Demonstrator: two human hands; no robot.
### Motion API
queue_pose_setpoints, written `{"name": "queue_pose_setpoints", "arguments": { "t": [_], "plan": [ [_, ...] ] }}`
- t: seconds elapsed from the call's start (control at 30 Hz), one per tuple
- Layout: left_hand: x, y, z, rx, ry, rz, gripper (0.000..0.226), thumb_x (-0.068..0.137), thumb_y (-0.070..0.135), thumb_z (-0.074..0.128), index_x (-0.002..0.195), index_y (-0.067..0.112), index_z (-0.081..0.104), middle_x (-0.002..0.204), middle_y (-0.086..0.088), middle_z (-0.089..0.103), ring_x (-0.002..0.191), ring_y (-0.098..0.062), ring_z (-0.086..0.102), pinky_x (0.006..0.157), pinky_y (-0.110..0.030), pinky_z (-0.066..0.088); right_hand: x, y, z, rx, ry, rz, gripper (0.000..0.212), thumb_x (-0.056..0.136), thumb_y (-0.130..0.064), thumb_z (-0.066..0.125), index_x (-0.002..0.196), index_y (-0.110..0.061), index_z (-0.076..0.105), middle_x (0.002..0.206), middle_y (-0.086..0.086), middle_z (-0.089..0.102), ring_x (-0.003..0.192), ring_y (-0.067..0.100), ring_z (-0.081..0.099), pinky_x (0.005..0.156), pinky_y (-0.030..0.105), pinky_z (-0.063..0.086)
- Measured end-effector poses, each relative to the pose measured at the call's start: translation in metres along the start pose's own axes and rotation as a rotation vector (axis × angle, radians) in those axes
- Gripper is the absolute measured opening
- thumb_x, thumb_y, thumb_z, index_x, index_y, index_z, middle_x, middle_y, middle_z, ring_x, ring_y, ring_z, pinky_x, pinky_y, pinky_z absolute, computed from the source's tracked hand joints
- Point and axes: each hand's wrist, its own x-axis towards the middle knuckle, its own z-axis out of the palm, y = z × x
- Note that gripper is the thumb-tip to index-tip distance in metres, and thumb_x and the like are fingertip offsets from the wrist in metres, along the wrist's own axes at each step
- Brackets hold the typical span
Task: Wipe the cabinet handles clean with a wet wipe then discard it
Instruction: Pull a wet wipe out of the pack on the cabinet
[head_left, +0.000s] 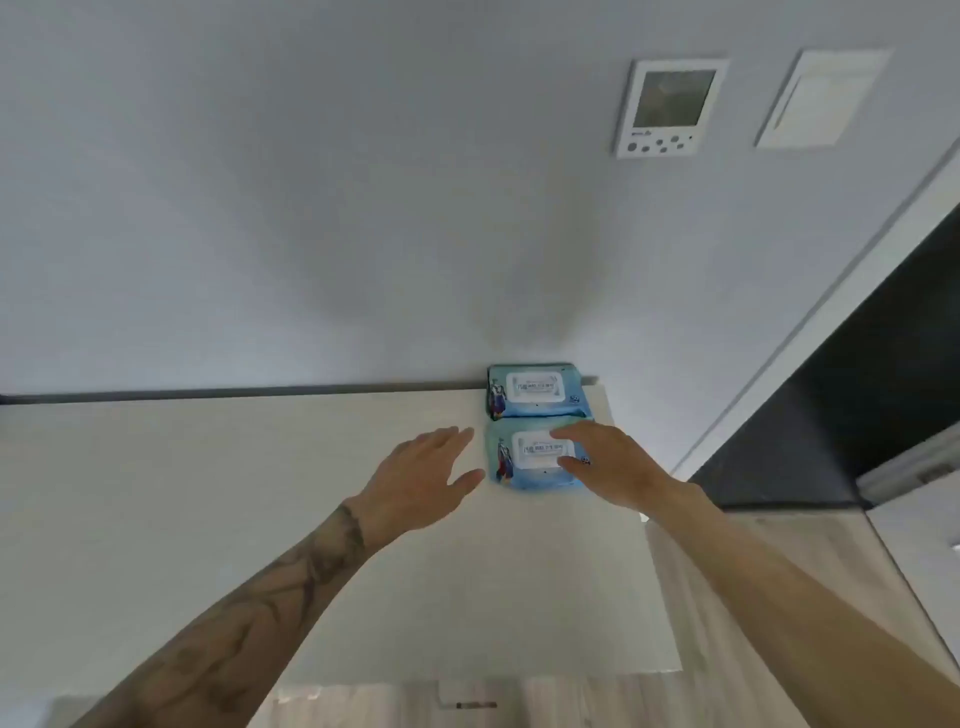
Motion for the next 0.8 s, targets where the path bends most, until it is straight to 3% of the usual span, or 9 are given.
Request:
{"name": "queue_pose_setpoints", "arguments": {
  "t": [0.1,0.23,0.4,0.53,0.67,0.8],
  "plan": [
    [0.039,0.002,0.033,-0.005,-0.024,0.002,0.069,0.111,0.054,0.041,0.169,0.024,0.019,0.175,0.000,0.021,0.160,-0.020,0.022,0.130,-0.039,0.023,0.023,0.017,0.020,0.001,-0.004,0.012,0.043,0.107,-0.025,0.056,0.150,-0.029,0.053,0.157,-0.006,0.051,0.139,0.018,0.052,0.114,0.035,0.045],
    [0.083,0.007,0.076,-0.017,0.079,0.048,0.064,0.111,0.048,0.045,0.166,0.021,0.028,0.174,-0.002,0.025,0.160,-0.020,0.023,0.129,-0.036,0.021,0.049,0.034,0.044,-0.139,-0.011,-0.044,0.046,0.105,-0.019,0.059,0.151,-0.024,0.054,0.157,-0.002,0.052,0.143,0.020,0.049,0.116,0.036,0.044],
    [0.111,0.008,0.110,-0.029,0.171,0.096,0.058,0.108,0.043,0.053,0.159,0.018,0.041,0.170,-0.006,0.030,0.158,-0.022,0.024,0.128,-0.034,0.019,0.066,0.050,0.058,-0.269,0.052,-0.119,0.051,0.100,-0.023,0.068,0.149,-0.021,0.057,0.160,-0.002,0.049,0.149,0.021,0.043,0.123,0.036,0.030],
    [0.113,0.006,0.122,-0.050,0.224,0.070,0.057,0.105,0.042,0.060,0.155,0.016,0.046,0.169,-0.004,0.033,0.157,-0.022,0.026,0.127,-0.036,0.021,0.067,0.057,0.062,-0.302,0.110,-0.158,0.046,0.099,-0.027,0.070,0.144,-0.022,0.062,0.156,-0.003,0.055,0.144,0.022,0.050,0.117,0.035,0.035],
    [0.114,0.006,0.126,-0.122,0.234,0.048,0.064,0.104,0.042,0.064,0.159,0.018,0.041,0.169,0.000,0.030,0.157,-0.019,0.023,0.127,-0.033,0.019,0.067,0.059,0.061,-0.300,0.089,-0.189,0.039,0.109,-0.031,0.055,0.147,-0.024,0.060,0.155,-0.004,0.056,0.142,0.021,0.053,0.115,0.033,0.037],
    [0.113,0.010,0.126,-0.200,0.229,0.012,0.073,0.098,0.038,0.073,0.158,0.014,0.039,0.166,-0.003,0.037,0.155,-0.021,0.030,0.126,-0.032,0.023,0.070,0.050,0.050,-0.221,0.159,-0.169,0.033,0.111,-0.026,0.050,0.139,-0.018,0.066,0.139,0.002,0.067,0.126,0.026,0.062,0.102,0.035,0.045]
  ]
}}
